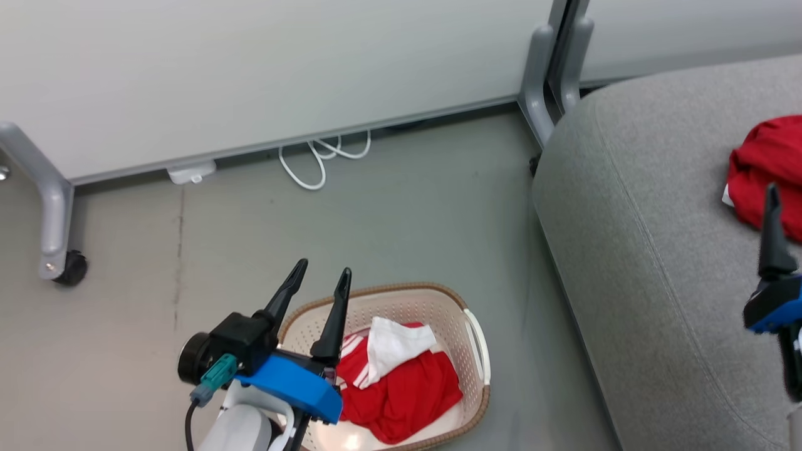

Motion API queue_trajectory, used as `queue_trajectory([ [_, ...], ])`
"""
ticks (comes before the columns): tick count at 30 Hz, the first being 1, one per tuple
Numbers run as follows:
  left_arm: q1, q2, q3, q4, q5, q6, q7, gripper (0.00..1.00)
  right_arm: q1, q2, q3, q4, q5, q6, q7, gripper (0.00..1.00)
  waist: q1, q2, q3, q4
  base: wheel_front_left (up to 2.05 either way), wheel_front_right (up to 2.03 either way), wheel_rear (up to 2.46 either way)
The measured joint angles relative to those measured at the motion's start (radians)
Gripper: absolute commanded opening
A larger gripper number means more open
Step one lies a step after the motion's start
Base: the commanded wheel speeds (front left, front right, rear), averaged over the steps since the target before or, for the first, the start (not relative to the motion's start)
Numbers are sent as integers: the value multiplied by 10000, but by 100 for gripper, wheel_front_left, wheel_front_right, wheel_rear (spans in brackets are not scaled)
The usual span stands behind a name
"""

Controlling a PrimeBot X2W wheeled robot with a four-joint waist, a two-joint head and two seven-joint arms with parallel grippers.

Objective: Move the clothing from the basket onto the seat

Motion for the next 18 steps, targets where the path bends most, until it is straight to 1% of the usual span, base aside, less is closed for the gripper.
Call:
queue_trajectory([
  [5,508,-92,533,-8,65,0,0,100,1115,389,395,-1461,169,0,598,100,-1,0,-605,300,0,0,0],
  [9,782,-123,978,-10,184,0,0,100,1875,780,602,-2261,244,0,907,100,0,0,-883,627,0,0,0],
  [13,953,-134,1406,-31,290,0,2,100,2423,1110,759,-2732,251,0,1035,100,1,0,-1048,943,0,0,0],
  [18,1151,-132,1898,-59,384,0,0,100,2917,1459,1034,-2980,288,0,993,100,0,0,-1208,1223,0,0,0],
])
